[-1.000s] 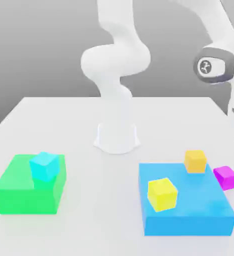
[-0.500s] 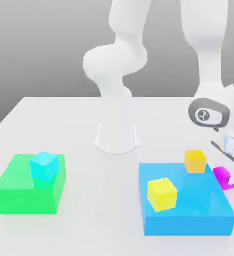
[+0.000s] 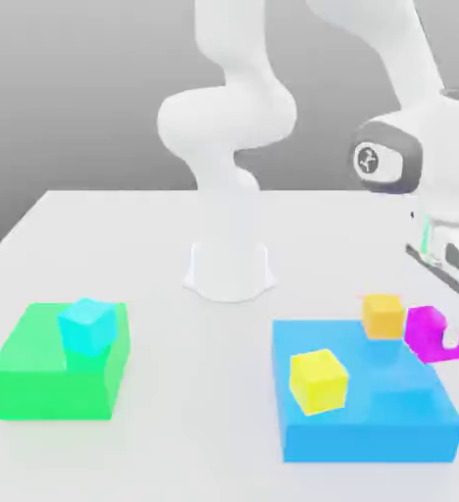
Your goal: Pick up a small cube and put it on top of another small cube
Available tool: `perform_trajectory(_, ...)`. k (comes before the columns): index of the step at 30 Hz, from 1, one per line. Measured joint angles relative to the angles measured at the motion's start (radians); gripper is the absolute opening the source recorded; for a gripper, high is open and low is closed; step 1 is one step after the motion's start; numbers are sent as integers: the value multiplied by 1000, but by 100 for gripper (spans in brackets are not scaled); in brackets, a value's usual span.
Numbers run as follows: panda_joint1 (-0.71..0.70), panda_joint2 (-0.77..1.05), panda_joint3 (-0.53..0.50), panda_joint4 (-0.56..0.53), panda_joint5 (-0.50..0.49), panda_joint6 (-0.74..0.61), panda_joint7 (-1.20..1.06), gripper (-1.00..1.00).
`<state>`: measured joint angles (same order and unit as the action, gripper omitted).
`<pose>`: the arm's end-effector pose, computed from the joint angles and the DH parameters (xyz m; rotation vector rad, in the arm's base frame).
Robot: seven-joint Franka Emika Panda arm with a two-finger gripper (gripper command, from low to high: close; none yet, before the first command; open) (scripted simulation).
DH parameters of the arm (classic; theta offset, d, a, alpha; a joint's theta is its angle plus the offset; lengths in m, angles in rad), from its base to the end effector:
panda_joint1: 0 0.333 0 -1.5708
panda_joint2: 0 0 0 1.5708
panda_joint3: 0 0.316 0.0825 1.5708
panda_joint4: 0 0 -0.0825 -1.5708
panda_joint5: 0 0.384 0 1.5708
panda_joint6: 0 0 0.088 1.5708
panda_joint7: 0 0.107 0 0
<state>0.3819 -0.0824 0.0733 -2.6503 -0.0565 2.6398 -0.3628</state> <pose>0.3852 0.1897 0.2764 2.8207 1.3048 0.1136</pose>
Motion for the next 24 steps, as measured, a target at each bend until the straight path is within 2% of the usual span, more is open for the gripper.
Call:
perform_trajectory(8,-239,-206,-238,-54,-85,-171,-184,-100)
perform_trajectory(15,-505,-373,-467,-104,-189,-318,-348,-100)
perform_trajectory(17,-531,-357,-506,-121,-197,-289,-374,-100)
perform_trajectory(21,-526,-247,-545,-161,-188,-142,-397,-100)
perform_trajectory(22,-524,-226,-551,-168,-186,-114,-400,100)
perform_trajectory(24,-524,-226,-551,-168,-186,-114,-400,100)
